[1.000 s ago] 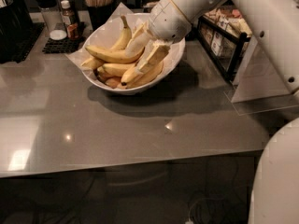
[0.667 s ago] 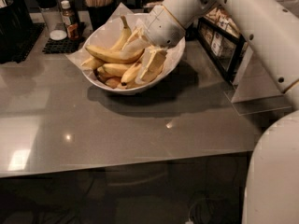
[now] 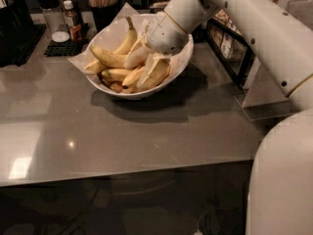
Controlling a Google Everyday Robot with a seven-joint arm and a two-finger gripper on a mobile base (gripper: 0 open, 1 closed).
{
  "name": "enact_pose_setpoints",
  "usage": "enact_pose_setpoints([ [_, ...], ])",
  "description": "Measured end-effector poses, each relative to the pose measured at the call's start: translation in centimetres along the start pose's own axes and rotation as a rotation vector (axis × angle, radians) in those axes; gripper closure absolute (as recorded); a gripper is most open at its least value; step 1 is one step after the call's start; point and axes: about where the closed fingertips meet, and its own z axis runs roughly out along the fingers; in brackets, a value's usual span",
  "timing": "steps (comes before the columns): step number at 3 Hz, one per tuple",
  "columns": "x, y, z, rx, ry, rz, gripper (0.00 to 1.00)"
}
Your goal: Pick banana from white bowl
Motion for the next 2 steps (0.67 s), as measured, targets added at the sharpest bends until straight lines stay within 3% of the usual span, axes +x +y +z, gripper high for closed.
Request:
enact_pose_setpoints([
  [1,-0.1,0.0,-0.1,0.0,0.0,0.0,0.79],
  [2,-0.2,0.1,-1.1,0.037,0.038,0.0,0.99],
])
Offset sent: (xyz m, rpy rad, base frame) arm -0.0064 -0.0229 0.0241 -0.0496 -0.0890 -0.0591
